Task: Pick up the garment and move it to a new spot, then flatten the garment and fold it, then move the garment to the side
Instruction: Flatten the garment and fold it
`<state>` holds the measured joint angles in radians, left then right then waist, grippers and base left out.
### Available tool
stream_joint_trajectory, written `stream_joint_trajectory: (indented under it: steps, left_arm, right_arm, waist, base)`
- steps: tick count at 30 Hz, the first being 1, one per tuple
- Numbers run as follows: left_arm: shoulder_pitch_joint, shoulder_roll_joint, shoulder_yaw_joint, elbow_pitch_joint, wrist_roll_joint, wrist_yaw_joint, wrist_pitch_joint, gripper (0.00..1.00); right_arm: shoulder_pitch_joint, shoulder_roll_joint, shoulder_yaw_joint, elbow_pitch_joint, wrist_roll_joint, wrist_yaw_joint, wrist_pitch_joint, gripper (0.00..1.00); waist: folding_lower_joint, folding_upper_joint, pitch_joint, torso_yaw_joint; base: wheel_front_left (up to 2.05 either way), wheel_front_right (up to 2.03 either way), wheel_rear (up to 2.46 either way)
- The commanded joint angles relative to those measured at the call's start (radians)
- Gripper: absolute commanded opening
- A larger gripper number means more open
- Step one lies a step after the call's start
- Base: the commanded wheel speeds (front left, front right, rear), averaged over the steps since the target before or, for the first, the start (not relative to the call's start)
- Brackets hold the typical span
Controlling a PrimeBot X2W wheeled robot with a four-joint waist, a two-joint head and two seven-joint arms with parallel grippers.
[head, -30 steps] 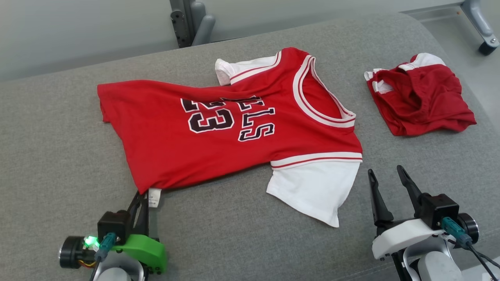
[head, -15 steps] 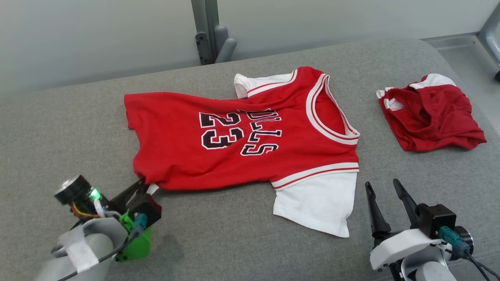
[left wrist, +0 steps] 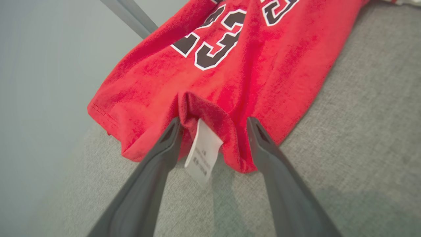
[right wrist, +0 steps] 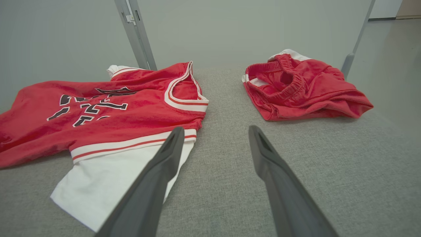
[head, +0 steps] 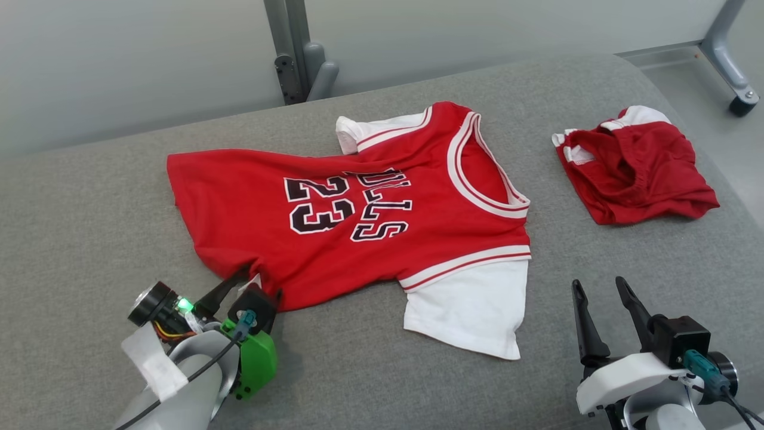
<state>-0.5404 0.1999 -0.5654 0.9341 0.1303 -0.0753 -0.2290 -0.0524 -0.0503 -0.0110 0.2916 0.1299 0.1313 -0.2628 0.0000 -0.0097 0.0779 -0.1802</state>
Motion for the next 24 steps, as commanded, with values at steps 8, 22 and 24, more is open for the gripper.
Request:
stream_joint_trajectory:
  steps: [8, 22, 24]
  left_arm:
    - [0.105, -0.009, 0.112, -0.070, -0.140, 0.065, -0.037, 1.00]
    - [0.496, -0.029, 0.402, -0.466, -0.342, 0.196, -0.035, 1.00]
    - [0.541, -0.050, 0.437, -0.518, -0.349, 0.197, -0.035, 1.00]
  right_arm:
    - [0.027, -0.002, -0.008, -0.007, -0.005, -0.001, -0.003, 1.00]
    - [0.052, -0.003, -0.015, -0.023, 0.002, -0.001, -0.003, 1.00]
    - [0.055, -0.002, -0.015, -0.024, -0.001, -0.001, -0.003, 1.00]
  waist:
    - [0.0000, 0.0097, -0.074, 0.103]
    - [0.0000, 0.0097, -0.117, 0.142]
    - [0.0000, 0.0097, -0.117, 0.140]
  base:
    - [0.00, 0.00, 0.00]
    - [0.00, 0.00, 0.00]
    - [0.00, 0.00, 0.00]
